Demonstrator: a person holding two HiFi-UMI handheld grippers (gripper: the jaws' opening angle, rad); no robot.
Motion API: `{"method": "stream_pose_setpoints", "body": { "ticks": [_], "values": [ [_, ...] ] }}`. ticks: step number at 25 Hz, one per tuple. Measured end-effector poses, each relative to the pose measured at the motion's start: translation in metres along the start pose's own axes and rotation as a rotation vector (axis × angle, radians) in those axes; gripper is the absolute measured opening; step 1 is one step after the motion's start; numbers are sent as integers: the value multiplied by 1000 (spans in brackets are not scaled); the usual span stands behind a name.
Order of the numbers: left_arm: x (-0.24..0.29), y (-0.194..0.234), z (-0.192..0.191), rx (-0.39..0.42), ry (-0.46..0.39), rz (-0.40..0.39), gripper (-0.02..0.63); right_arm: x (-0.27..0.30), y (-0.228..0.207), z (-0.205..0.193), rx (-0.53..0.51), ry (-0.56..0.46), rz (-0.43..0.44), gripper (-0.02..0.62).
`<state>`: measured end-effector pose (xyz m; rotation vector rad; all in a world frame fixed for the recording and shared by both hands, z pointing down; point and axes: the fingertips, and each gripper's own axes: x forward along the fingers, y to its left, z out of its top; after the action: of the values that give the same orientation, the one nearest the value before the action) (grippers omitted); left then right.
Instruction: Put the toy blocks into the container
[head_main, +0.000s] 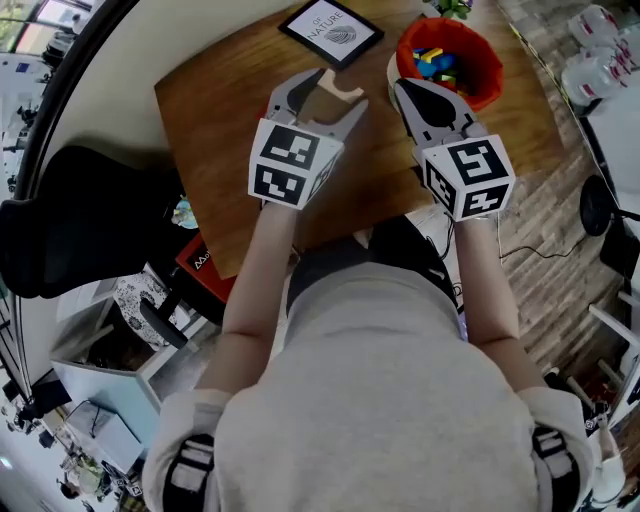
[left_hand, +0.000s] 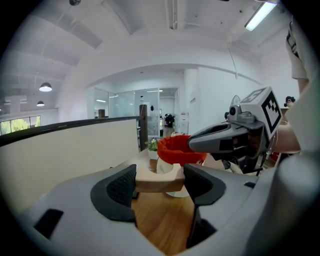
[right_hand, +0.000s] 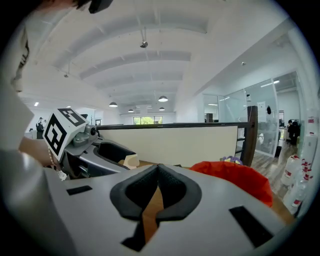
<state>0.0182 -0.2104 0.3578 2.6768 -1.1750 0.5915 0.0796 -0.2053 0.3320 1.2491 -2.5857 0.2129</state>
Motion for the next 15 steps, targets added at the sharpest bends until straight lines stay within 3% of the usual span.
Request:
{"method": "stream_pose_setpoints", "body": {
  "ticks": [15],
  "values": [
    [73,-55,79,114,-80,-144,305,-55,-95,9,24,-57,-192,11]
  ]
}}
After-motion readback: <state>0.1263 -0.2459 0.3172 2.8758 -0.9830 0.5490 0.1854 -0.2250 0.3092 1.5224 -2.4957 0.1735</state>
